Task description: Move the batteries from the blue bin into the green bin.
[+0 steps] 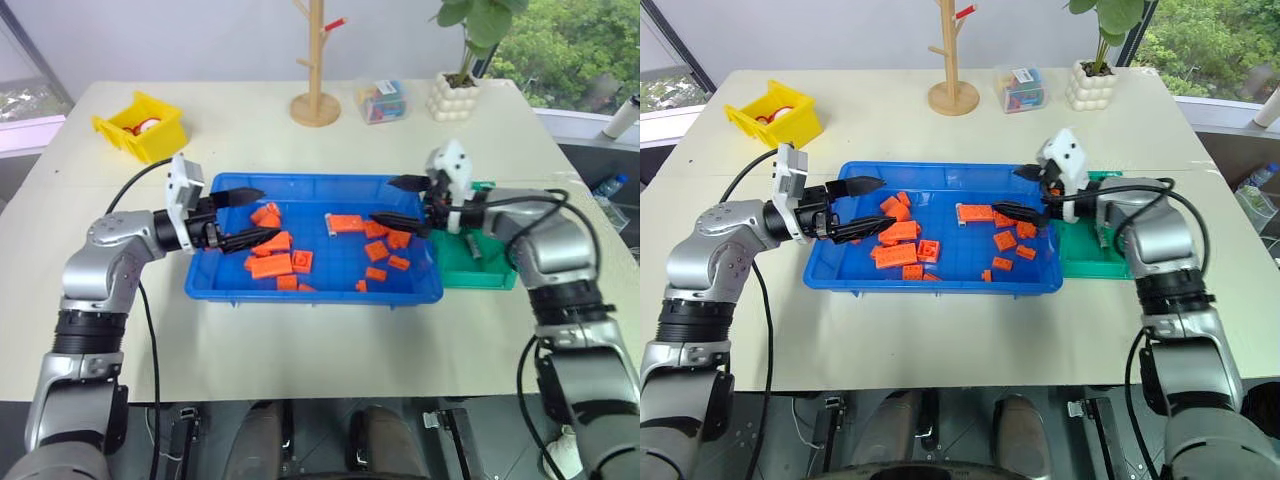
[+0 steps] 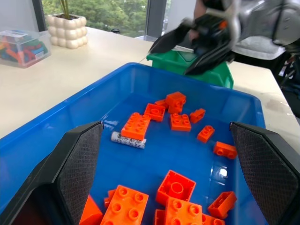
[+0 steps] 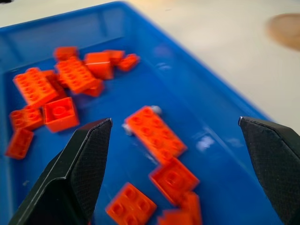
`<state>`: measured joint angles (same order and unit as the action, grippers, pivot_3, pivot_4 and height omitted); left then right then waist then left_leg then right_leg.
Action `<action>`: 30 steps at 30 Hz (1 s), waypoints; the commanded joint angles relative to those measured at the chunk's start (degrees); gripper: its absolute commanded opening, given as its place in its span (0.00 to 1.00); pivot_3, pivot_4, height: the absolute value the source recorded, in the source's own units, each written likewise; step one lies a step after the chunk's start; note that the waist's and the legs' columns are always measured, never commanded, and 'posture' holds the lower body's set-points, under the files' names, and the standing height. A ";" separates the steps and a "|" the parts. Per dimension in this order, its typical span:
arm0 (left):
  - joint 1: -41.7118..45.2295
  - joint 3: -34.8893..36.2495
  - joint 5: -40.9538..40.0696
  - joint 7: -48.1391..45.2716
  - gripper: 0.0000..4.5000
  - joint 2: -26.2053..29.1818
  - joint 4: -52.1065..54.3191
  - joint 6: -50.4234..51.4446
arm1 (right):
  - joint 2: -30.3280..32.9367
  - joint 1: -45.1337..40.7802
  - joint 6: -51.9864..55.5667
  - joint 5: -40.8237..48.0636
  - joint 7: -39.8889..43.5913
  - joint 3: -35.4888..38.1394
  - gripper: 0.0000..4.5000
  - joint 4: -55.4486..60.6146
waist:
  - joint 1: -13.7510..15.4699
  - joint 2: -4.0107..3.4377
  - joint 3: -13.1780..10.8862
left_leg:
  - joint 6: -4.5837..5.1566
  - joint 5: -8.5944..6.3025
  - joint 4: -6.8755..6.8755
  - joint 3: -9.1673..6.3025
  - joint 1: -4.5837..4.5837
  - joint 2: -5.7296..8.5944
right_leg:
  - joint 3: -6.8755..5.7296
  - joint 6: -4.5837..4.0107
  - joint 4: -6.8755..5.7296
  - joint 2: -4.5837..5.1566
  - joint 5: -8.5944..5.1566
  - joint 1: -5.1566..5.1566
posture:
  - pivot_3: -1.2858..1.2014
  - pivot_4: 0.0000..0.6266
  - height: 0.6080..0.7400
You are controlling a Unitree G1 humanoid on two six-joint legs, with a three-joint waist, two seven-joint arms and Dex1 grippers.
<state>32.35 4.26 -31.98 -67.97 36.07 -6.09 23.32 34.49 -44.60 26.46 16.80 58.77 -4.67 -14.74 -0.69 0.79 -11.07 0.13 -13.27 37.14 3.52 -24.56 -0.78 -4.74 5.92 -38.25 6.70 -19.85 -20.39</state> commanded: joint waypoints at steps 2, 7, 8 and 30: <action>-1.53 2.64 -1.38 1.64 1.00 0.98 4.18 0.81 | -2.89 -5.70 -5.80 -1.88 2.63 -1.12 0.99 -9.36 | -0.16 0.00 0.00 | 0.00 0.00 -0.01 0.00 0.00 0.00 | 0.00 0.00 0.00 0.00 0.00 -0.01 | 0.52 0.24 1.00; -3.87 4.04 -2.12 3.11 1.00 1.61 6.95 1.82 | -5.81 -10.14 -12.10 -6.00 5.34 -3.82 0.99 -20.46 | -0.19 0.00 0.00 | -0.01 0.00 -0.01 -0.01 0.00 -0.01 | 0.00 0.00 -0.01 -0.01 0.00 -0.02 | 0.52 0.24 1.00; -4.28 4.30 -2.24 3.45 1.00 1.78 7.39 1.94 | -6.32 -11.01 -13.23 -6.83 5.94 -4.37 0.99 -22.39 | -0.20 0.00 0.00 | -0.01 0.00 0.00 -0.01 0.00 -0.01 | 0.00 0.00 -0.01 -0.01 0.00 -0.02 | 0.52 0.24 1.00; -9.42 7.46 -4.49 8.69 1.00 2.42 13.60 3.58 | -13.58 -21.01 -29.24 -19.99 9.96 -8.78 0.45 -48.34 | -0.29 -0.01 0.00 | -0.03 0.01 0.01 -0.03 0.01 -0.01 | 0.00 0.00 -0.04 -0.01 0.00 -0.01 | 0.52 0.24 1.00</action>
<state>22.83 10.06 -35.54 -59.53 37.72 5.36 27.16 21.02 -64.14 -1.91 -2.95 68.64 -14.28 -62.48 -0.99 0.78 -11.07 0.10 -13.26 37.15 3.49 -24.55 -0.78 -4.74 5.92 -38.28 6.70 -19.85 -20.40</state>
